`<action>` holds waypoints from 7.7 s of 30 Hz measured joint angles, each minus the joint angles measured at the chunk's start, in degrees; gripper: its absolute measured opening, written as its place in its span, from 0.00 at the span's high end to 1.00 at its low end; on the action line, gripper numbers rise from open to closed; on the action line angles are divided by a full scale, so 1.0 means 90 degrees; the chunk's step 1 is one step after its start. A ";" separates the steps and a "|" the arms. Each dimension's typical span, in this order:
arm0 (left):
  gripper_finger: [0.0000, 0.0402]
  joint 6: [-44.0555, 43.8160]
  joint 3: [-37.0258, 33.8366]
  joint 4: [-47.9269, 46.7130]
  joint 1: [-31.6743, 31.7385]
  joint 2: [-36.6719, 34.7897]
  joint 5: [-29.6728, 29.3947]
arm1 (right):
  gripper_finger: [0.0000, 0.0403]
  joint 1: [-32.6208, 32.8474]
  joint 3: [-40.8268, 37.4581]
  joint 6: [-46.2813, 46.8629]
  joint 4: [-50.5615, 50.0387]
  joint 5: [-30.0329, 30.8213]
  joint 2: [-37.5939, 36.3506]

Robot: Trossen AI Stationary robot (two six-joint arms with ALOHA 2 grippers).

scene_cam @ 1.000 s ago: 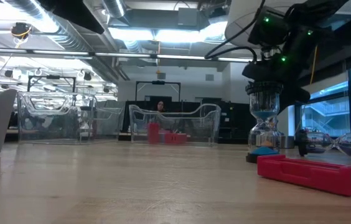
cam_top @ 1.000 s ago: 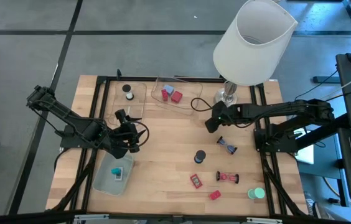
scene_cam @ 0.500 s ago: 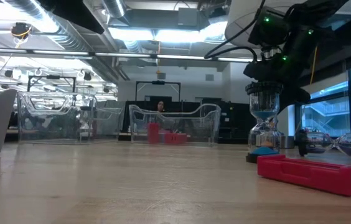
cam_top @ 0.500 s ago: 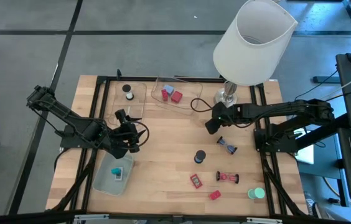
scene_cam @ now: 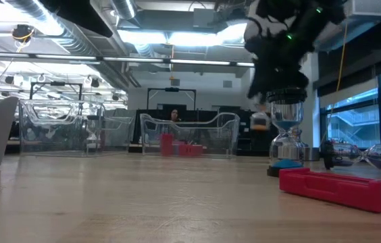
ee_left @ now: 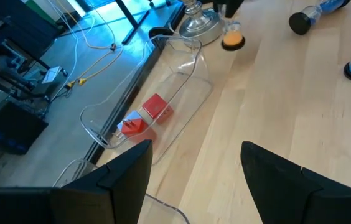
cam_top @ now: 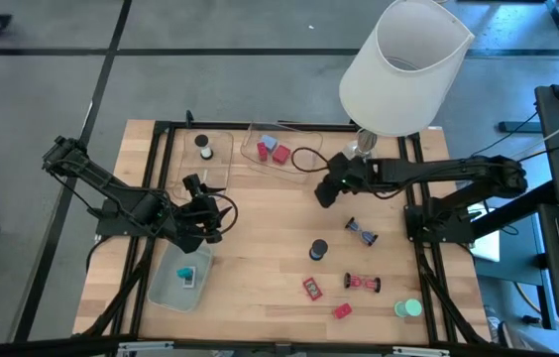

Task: Pick & Place Office items
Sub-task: Move the orange hourglass from the right to the left side of the table, then move the blue hourglass from the center to the top side of the table

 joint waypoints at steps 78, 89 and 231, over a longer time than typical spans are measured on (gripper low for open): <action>0.40 -0.0525 0.0000 -0.0479 -0.0007 0.0002 0.0744 | 0.25 0.2000 0.5850 0.0221 -0.5541 -0.0441 0.3578; 0.40 -0.0690 0.0000 -0.0478 -0.0007 0.0002 0.0812 | 0.23 0.3156 0.5848 0.1370 -0.5019 -0.0156 0.3580; 0.40 -0.0500 0.0000 -0.0835 -0.0006 0.0000 0.1047 | 0.46 -0.0015 0.4976 -0.0991 -0.2224 -0.1208 0.4509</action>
